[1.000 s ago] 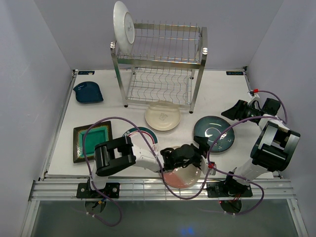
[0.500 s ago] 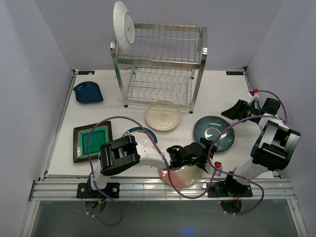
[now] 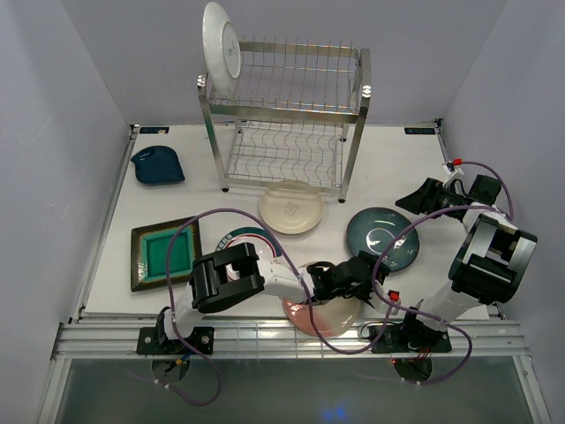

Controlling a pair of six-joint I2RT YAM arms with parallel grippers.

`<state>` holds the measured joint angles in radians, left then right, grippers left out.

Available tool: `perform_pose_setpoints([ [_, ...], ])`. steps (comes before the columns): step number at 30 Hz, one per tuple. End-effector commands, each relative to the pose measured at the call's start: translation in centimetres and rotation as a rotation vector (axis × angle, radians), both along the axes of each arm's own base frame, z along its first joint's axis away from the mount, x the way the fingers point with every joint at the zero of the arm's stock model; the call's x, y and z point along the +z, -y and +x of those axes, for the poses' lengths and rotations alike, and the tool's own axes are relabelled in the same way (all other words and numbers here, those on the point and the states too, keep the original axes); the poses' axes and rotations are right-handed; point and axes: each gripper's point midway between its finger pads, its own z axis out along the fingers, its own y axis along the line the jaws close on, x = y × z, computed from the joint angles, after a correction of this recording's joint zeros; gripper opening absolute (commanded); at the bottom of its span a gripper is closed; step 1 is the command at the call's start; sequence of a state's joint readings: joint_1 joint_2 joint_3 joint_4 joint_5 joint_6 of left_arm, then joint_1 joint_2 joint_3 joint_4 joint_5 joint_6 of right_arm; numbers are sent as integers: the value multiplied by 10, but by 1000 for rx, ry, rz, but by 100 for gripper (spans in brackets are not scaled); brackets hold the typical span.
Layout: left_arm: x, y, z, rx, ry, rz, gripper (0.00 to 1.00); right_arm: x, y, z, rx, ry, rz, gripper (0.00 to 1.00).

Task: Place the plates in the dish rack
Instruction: Pick up the plate at the center of the board.

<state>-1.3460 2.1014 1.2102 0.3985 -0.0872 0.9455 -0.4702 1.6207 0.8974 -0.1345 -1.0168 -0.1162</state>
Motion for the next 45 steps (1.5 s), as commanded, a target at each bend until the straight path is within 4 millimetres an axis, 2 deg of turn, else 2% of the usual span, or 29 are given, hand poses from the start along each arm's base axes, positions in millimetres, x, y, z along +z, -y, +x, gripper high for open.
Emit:
perform_pose_setpoints([
  [1,13,7,3,15,22,-17,76,12,1,7,24,39,1,84],
  [7,8,17,7,17,33,-14,72,13,1,6,25,42,1,84],
  [12,1,22,15,38,68,4,63,13,2,6,25,42,4,84],
  [22,-12,21,20,56,84,31,54,14,2,6,25,43,6,84],
  [26,-23,20,25,67,120,64,46,13,2,6,25,39,9,84],
  [31,-30,20,27,71,128,78,44,13,2,7,25,38,13,84],
  [35,-36,18,28,78,128,89,38,12,1,7,27,37,16,84],
  [39,-43,18,28,80,124,99,22,13,2,7,25,38,18,84],
  [45,-46,19,25,75,124,102,17,14,4,6,19,36,21,84],
])
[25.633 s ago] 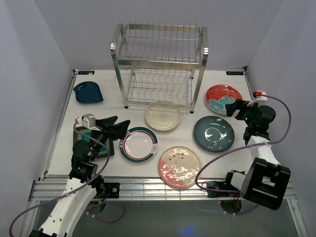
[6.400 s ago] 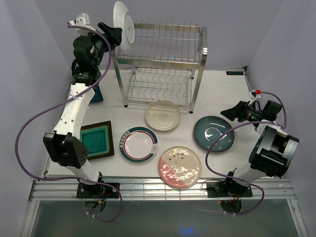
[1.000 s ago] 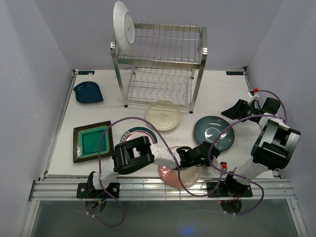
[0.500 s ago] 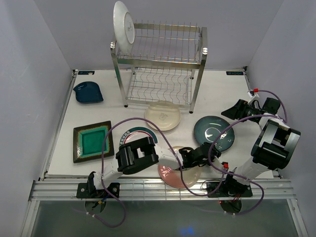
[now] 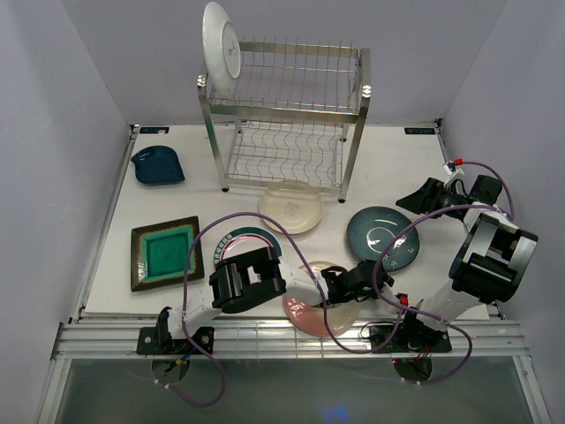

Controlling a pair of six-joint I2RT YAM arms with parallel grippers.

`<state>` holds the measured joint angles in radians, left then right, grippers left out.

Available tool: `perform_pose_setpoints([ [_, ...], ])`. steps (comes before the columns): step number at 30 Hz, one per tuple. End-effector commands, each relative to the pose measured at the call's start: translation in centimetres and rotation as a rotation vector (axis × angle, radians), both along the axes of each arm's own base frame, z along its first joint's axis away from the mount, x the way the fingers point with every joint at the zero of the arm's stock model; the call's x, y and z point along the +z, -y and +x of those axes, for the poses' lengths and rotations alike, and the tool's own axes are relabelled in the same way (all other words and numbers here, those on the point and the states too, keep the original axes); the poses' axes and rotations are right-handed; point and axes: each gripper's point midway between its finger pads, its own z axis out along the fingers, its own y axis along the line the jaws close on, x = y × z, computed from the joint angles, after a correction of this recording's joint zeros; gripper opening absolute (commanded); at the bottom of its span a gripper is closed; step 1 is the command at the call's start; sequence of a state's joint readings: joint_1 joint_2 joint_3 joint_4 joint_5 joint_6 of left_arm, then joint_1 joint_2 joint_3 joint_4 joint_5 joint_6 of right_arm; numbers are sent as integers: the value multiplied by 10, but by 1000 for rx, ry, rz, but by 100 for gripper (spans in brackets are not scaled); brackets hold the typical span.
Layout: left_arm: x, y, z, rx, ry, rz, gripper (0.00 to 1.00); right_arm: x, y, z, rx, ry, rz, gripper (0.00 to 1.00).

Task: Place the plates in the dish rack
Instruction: Pick up the plate at the center of the board.

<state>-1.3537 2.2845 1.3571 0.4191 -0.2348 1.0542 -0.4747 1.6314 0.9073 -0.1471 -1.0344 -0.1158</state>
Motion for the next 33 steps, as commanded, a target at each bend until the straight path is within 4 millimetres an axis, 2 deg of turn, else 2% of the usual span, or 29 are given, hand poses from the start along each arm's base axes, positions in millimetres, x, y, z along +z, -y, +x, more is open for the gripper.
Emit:
perform_pose_setpoints([
  [1,-15,-1,-2,0,-27,33,14,13,4,7,14,43,3,84],
  [5,-10,1,-3,2,-23,24,0,13,4,7,12,37,17,84],
  [10,-1,-5,-6,17,-55,-2,0,15,4,5,23,40,48,84],
  [11,8,-4,-7,17,-57,-24,0,15,4,5,21,39,51,84],
  [14,15,-10,-7,31,-72,-52,0,17,4,4,25,45,59,83],
  [15,25,-10,-7,35,-75,-75,0,17,4,4,27,45,65,83],
  [25,64,-13,-11,55,-191,-206,0,22,5,2,36,66,87,82],
  [26,62,-16,-10,61,-194,-204,0,21,6,2,33,64,91,82],
  [32,83,-30,-8,82,-192,-255,0,25,14,0,8,87,102,82],
  [33,80,-34,-10,85,-194,-248,0,30,13,0,16,107,109,82],
])
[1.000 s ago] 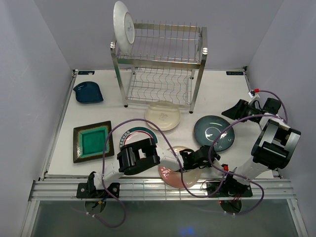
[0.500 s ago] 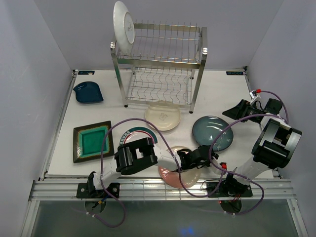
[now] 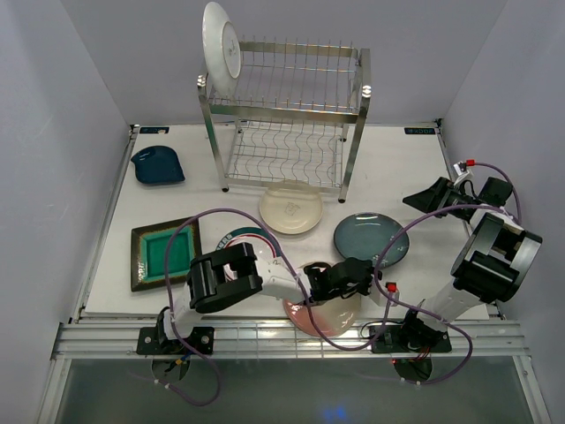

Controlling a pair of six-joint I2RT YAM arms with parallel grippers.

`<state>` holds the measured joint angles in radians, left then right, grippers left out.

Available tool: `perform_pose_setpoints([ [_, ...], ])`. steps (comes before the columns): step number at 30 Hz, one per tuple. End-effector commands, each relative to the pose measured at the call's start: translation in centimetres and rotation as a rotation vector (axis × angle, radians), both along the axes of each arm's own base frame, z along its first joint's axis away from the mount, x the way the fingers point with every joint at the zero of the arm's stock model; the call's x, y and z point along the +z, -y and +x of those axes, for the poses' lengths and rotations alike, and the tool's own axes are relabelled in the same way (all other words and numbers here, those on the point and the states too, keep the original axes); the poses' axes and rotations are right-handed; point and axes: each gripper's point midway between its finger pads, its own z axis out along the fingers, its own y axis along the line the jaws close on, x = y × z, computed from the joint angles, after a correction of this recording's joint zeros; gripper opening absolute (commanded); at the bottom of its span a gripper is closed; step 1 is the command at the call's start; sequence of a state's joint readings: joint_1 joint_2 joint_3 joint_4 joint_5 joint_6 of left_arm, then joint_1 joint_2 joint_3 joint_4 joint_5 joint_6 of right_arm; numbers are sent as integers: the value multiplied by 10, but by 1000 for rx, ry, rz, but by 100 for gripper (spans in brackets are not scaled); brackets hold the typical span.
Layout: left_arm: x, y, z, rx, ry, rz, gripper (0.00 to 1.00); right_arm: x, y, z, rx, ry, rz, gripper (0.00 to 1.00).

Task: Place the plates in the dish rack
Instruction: Pick up the plate at the center of the board.

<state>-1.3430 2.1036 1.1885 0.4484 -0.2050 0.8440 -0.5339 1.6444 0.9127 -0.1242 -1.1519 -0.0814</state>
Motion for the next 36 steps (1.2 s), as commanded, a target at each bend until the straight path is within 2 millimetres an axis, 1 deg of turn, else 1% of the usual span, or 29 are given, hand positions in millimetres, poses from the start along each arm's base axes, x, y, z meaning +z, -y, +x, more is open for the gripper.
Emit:
perform_pose_setpoints([
  [1,51,-7,2,37,-20,-123,0,16,4,2,14,80,20,82],
  [3,58,-16,0,51,-31,-143,0,19,3,0,14,85,37,82],
  [5,69,-22,-1,59,-38,-196,0,21,6,1,9,108,24,82],
  [6,83,-25,-2,61,-38,-236,0,19,6,1,5,108,24,82],
  [7,85,-30,-3,64,-42,-263,0,21,7,1,5,123,15,82],
  [9,96,-35,-6,77,-81,-323,0,22,8,-1,-2,116,33,82],
  [10,107,-40,-9,74,-99,-363,0,23,8,-2,-2,121,35,82],
  [12,119,-43,-15,69,-150,-417,0,27,11,-2,-12,139,32,83],
  [13,129,-48,-18,66,-164,-452,0,26,11,-3,-15,137,34,82],
  [16,143,-55,-20,85,-204,-513,0,27,13,-3,-28,142,31,82],
  [17,152,-60,-21,86,-211,-538,0,27,14,-3,-30,143,32,82],
  [19,162,-66,-21,99,-233,-578,0,27,15,-3,-35,145,29,82],
  [20,171,-71,-23,98,-240,-602,0,27,16,-3,-38,144,30,83],
  [23,185,-82,-26,111,-278,-655,0,27,17,-3,-43,137,37,82],
  [24,192,-91,-28,115,-290,-679,0,27,18,-3,-44,137,38,82],
  [26,199,-103,-32,124,-340,-725,0,26,18,-3,-44,134,43,83],
  [27,207,-117,-36,123,-350,-755,0,26,18,-3,-44,132,45,83],
  [29,215,-133,-37,147,-381,-807,0,25,18,-2,-43,130,48,82],
  [30,226,-148,-39,149,-386,-849,0,25,18,-2,-42,127,53,82],
  [33,243,-171,-41,167,-406,-926,0,23,18,-2,-38,118,64,82],
  [34,256,-184,-43,162,-405,-967,0,22,18,-2,-39,114,67,82],
  [36,269,-198,-41,183,-410,-1019,0,22,19,-1,-43,112,65,82],
])
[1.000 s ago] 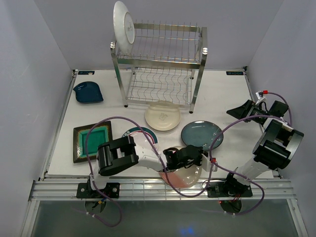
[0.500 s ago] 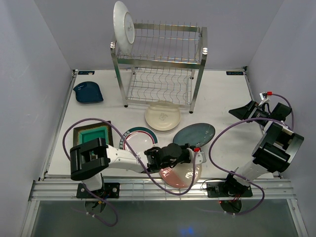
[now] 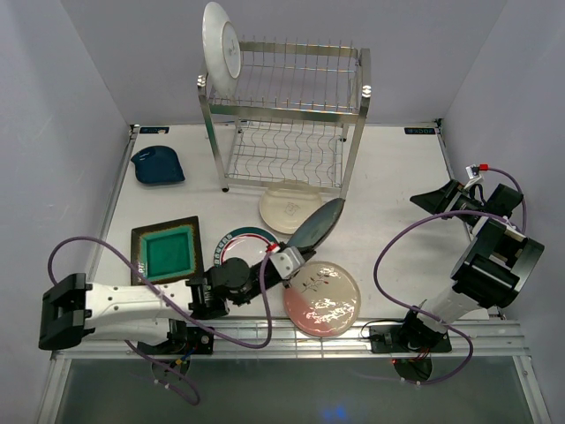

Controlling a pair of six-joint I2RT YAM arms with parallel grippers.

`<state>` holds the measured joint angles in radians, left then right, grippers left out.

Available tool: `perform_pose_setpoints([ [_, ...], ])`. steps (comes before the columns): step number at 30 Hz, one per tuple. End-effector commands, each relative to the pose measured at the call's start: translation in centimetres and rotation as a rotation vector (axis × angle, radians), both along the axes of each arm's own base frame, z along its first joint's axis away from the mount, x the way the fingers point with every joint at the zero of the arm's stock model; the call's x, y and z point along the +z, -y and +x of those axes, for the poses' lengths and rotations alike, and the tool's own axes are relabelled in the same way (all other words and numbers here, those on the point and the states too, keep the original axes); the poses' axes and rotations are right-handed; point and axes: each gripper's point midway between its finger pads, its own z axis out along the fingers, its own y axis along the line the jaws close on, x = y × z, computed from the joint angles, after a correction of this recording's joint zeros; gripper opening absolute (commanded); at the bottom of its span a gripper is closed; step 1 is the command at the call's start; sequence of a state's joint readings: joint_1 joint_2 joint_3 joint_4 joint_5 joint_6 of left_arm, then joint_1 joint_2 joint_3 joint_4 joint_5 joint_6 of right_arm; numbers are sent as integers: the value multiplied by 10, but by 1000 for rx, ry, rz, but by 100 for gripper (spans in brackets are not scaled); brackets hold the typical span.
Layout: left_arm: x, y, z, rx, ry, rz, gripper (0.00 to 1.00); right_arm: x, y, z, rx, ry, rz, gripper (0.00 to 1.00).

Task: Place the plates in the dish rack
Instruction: Pick up the plate at the center of the board, then insert the plate into the dish rack.

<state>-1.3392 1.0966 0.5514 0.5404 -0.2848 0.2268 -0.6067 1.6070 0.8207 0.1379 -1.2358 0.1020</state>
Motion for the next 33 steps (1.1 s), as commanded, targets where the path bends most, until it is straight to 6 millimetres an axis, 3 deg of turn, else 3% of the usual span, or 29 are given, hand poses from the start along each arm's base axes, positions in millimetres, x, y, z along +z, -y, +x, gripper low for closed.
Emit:
perform_pose_setpoints([
  [1,99,-38,5,76,34,-333,0,6,3,3,9,30,-3,82],
  [7,138,-63,8,130,38,-422,0,5,3,3,8,28,-4,82],
  [8,154,-65,8,131,42,-451,0,6,3,3,10,30,-4,82],
  [10,164,-64,7,125,41,-444,0,7,2,2,13,31,-1,82],
  [11,185,-67,6,123,42,-475,0,7,2,2,13,31,-1,82],
  [13,190,-61,8,129,31,-441,0,8,2,2,17,34,0,82],
  [16,216,-61,9,135,34,-454,0,8,1,1,19,35,1,82],
  [24,273,-72,17,195,103,-494,0,7,2,2,19,34,0,82],
  [25,287,-72,19,201,110,-508,0,7,1,2,20,34,0,82],
  [33,338,-89,37,291,154,-540,0,7,1,2,23,33,4,82],
])
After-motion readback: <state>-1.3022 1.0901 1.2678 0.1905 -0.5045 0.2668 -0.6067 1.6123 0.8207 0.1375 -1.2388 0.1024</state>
